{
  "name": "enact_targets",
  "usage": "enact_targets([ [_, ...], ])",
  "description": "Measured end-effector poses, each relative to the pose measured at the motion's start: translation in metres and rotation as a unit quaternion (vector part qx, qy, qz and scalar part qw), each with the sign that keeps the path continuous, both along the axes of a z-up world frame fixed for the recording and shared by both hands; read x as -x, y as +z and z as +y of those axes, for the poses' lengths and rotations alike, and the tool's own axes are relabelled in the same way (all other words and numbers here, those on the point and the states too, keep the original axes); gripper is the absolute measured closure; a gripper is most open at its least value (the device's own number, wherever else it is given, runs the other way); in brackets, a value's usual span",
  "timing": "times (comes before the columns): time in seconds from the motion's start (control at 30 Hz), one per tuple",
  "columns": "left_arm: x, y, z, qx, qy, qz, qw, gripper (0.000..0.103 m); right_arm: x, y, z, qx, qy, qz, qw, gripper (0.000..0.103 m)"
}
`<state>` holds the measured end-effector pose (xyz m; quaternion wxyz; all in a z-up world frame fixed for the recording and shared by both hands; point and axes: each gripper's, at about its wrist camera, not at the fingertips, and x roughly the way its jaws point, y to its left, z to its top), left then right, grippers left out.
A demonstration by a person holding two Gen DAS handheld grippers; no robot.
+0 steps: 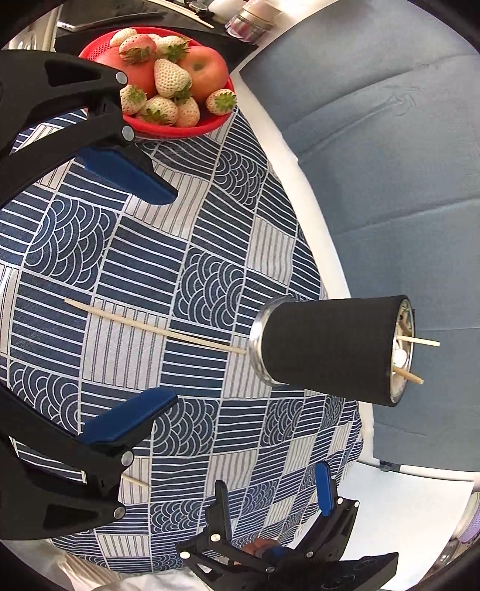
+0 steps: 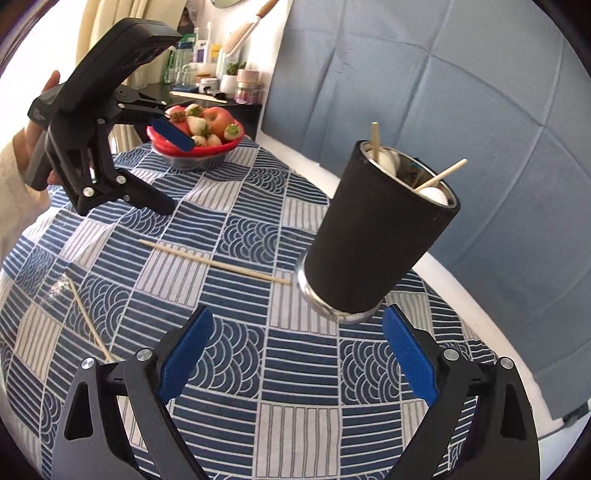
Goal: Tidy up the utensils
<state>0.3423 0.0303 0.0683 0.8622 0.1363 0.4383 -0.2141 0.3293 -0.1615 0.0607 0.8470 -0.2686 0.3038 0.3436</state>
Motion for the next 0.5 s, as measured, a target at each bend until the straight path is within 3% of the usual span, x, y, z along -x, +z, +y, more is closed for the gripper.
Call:
enact_targets([
  [0.17, 0.008, -0.017, 0.012, 0.000, 0.005, 0.018, 0.9998, 0.006, 0.013, -0.018, 0.012, 0.004, 0.039, 0.038, 0.999, 0.015],
  [0.27, 0.012, -0.026, 0.021, 0.002, 0.013, 0.027, 0.9995, 0.006, 0.018, -0.031, 0.019, -0.011, 0.067, 0.084, 0.994, 0.015],
  [0.5, 0.018, -0.044, 0.040, 0.003, 0.029, 0.043, 0.9987, 0.006, 0.038, -0.060, 0.047, 0.007, 0.132, 0.122, 0.984, 0.015],
])
